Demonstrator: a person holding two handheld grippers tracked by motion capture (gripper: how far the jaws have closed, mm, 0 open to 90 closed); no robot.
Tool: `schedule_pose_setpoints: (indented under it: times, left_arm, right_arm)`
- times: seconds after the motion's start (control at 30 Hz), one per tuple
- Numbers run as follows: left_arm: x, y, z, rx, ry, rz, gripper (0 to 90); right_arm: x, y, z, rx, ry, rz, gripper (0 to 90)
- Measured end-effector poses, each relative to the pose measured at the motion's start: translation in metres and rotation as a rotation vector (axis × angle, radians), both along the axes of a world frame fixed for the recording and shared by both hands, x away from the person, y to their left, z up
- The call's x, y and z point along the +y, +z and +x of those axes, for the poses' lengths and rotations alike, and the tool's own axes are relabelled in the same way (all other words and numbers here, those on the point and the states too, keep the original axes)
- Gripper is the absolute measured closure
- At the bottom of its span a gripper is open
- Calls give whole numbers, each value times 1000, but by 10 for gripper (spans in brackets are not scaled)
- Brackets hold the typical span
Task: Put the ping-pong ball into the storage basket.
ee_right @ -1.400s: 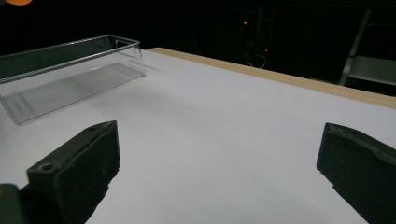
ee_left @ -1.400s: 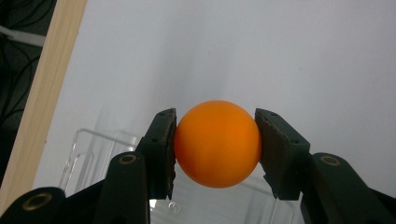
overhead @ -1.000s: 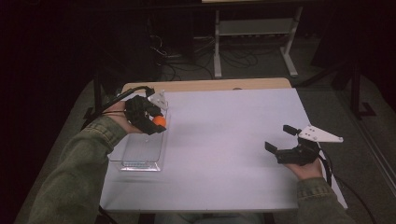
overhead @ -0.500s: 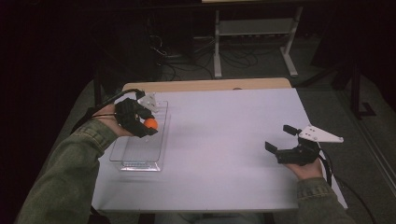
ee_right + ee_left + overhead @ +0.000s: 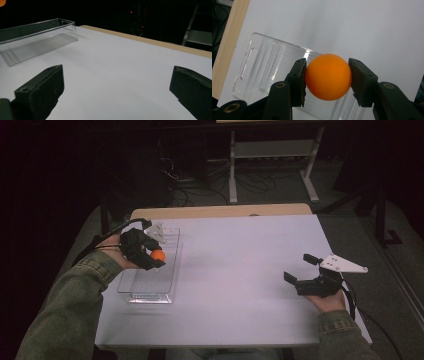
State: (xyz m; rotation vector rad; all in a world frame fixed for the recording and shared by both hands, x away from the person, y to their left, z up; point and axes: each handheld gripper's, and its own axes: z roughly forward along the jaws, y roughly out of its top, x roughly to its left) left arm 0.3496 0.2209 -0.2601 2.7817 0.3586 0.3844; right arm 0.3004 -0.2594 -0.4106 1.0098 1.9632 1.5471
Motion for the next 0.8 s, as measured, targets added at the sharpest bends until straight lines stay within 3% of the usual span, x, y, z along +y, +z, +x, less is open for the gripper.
schedule_pose_setpoints:
  times: [0.8]
  left_arm:
    - [1,-26,1,49,1,0,510]
  right_arm:
    - [0,0,0,1,-1,-3,0]
